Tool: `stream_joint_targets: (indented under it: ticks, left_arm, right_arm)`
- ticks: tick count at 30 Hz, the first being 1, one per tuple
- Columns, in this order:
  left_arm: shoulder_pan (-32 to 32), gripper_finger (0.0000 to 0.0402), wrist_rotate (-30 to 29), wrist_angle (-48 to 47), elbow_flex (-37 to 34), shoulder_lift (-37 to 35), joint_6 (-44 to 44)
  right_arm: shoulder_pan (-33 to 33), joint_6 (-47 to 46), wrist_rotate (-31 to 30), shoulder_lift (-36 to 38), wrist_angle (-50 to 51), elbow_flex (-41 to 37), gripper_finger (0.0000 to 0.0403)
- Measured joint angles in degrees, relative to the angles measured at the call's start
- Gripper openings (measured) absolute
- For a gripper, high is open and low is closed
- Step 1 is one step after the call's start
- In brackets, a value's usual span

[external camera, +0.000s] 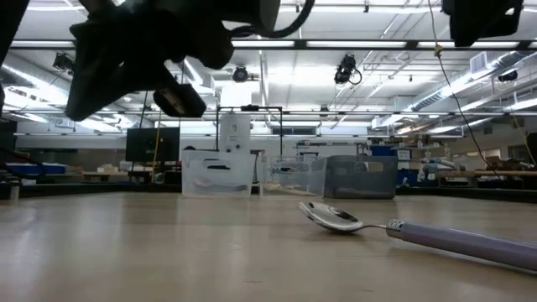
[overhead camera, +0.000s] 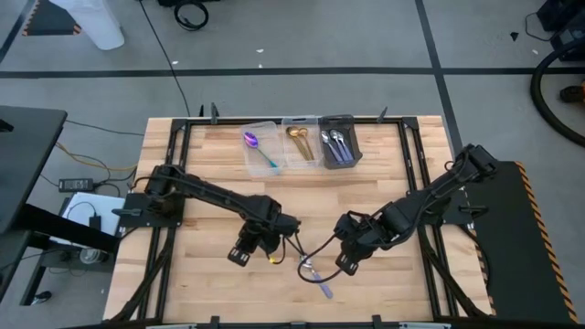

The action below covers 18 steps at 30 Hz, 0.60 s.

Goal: Sort silverware by color (type)
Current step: Put the violet spoon into the black bin

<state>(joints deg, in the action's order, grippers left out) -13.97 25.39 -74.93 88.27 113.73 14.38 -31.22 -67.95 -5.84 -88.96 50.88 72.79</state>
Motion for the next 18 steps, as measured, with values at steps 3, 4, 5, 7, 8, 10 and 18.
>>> stream_joint_targets:
  ticks: [3,4,5,7,8,10,18]
  left_arm:
    - [-1.38,0.0009,-0.33,1.69,-1.18,-0.63,-1.61]
    - [-1.85,0.0009,-0.31,2.76,-1.58,-1.29,-2.05]
    - [-2.30,0.0009,-0.27,3.50,-1.94,-2.02,-2.81]
    - [-3.07,0.0009,-0.32,4.91,-2.79,-3.56,-4.71]
    - [-3.46,0.0009,-1.04,5.43,-3.15,-4.34,-5.74]
    - [-4.19,0.0009,-2.91,7.59,-3.94,-6.44,-7.66]
    - [-8.13,0.0008,-13.05,15.24,-9.48,-15.21,-13.27]
  right_arm:
    - [0.85,1.02,1.45,-1.40,-1.24,0.00,0.0076]
    - [1.00,1.39,1.78,-1.85,-1.77,0.00,0.0076]
    - [1.19,1.74,2.32,-2.20,-2.34,0.00,0.0076]
    - [1.62,2.23,3.17,-3.02,-3.18,0.00,0.0076]
    - [1.75,2.45,3.55,-3.51,-3.73,0.00,0.0076]
    - [1.90,2.78,4.29,-4.23,-4.61,0.00,0.0076]
    - [2.16,4.58,3.43,-6.17,-12.09,-0.04,0.0076]
